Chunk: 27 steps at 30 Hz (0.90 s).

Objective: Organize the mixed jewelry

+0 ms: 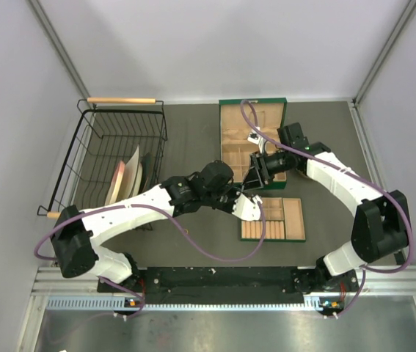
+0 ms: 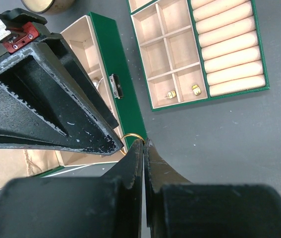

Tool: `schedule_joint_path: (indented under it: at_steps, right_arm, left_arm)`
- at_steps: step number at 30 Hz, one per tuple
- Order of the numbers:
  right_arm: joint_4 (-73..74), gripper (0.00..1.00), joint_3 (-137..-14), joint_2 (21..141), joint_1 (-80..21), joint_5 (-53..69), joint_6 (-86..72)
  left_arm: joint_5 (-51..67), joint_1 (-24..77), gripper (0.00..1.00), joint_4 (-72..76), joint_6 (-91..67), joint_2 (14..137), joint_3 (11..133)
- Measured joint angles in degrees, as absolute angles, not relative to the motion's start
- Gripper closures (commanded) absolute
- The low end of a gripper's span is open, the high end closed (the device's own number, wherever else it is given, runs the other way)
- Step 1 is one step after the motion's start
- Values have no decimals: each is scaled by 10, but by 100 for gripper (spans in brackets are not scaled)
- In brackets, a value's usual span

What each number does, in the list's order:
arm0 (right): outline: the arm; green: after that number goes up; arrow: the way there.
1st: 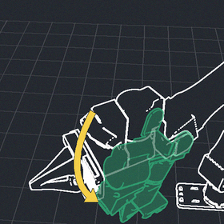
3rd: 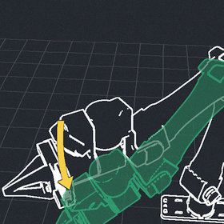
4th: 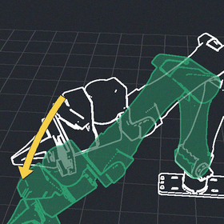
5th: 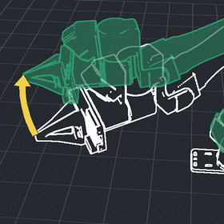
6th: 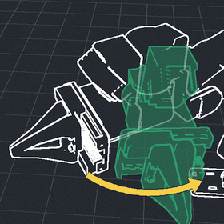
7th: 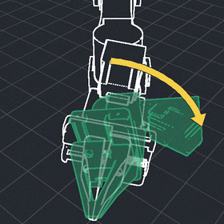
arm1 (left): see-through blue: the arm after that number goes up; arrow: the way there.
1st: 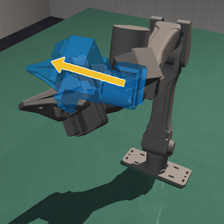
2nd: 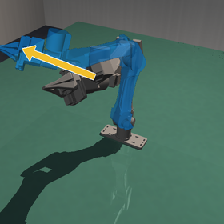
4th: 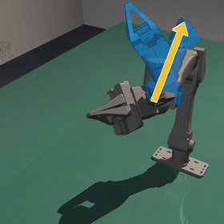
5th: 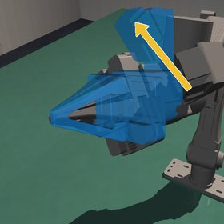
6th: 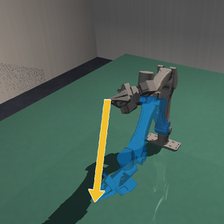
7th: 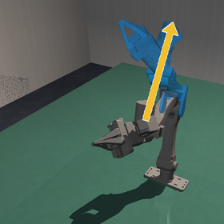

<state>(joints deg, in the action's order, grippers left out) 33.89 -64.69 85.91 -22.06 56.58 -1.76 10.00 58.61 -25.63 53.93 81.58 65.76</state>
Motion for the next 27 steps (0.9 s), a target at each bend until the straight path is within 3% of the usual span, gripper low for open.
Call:
schedule_joint_path:
  at_steps: [18, 27]
  right_arm:
    - [339, 69, -647, 865, -235, 566, -17]
    - [339, 90, -650, 878, -239, 567, -17]
  left_arm:
    - [95, 587, 100, -256, 540, 816, 658]
    - [93, 588, 100, -255, 540, 816, 653]
